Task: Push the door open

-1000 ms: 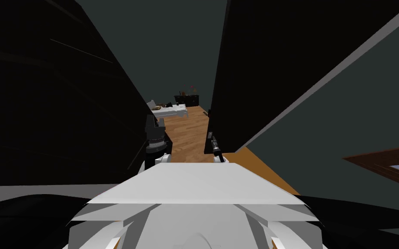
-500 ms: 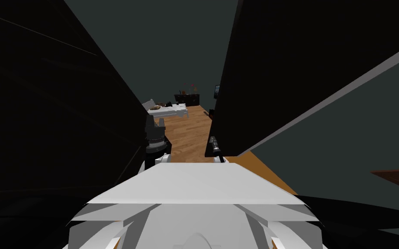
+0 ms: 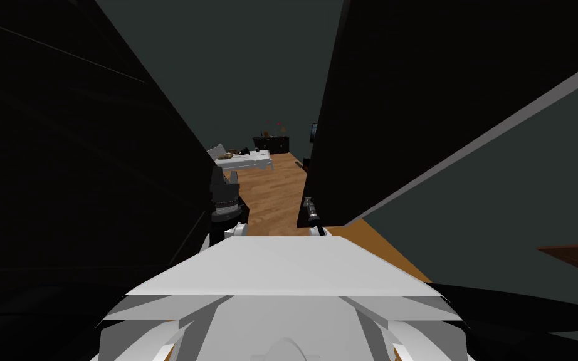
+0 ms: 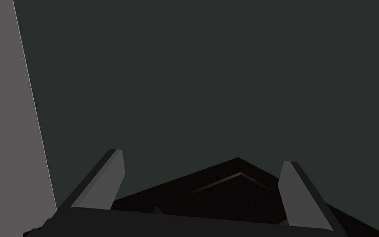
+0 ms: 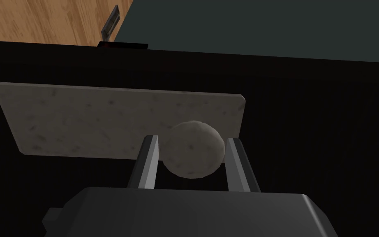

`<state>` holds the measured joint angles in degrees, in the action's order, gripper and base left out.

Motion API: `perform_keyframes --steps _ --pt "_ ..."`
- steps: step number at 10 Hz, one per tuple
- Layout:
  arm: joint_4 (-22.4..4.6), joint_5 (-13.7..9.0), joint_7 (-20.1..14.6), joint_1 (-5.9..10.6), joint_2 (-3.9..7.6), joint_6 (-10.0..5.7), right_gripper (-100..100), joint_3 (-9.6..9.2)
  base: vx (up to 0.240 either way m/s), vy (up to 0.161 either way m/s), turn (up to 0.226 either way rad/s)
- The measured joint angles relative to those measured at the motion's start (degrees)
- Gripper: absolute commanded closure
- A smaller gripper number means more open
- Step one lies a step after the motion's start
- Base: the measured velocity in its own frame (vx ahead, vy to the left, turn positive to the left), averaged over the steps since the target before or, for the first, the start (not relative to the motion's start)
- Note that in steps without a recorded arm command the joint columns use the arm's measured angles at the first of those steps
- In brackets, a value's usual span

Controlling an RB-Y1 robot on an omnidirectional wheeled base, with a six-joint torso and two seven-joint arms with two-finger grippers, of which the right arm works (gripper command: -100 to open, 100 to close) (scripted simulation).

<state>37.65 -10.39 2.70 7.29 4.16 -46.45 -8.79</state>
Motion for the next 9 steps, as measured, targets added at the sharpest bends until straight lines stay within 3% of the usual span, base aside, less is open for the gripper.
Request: perform_keyframes --steps 3,4,5,6,7,8,9 --pt "-0.54 -0.31 0.22 -0.26 -0.04 0.3 100 0.48 0.138 0.039 -0.034" --pt "-1.67 -0.5 0.14 0.24 0.06 -0.32 100 0.79 0.15 0.039 -0.023" --pt "-1.68 -0.66 0.13 0.33 0.22 -0.59 100 1.1 0.165 0.071 -0.039" --pt "-0.41 -0.88 0.42 -0.06 0.33 0.15 100 1.54 0.176 0.063 -0.047" --pt "-1.85 -1.16 0.52 0.84 0.39 -0.42 100 2.05 0.179 0.052 -0.048" --pt "-1.6 -1.39 0.65 0.66 0.47 -0.46 100 2.48 0.183 0.071 -0.045" --pt "0.72 -1.6 1.04 -0.61 0.59 0.69 100 2.89 0.201 0.061 -0.057"
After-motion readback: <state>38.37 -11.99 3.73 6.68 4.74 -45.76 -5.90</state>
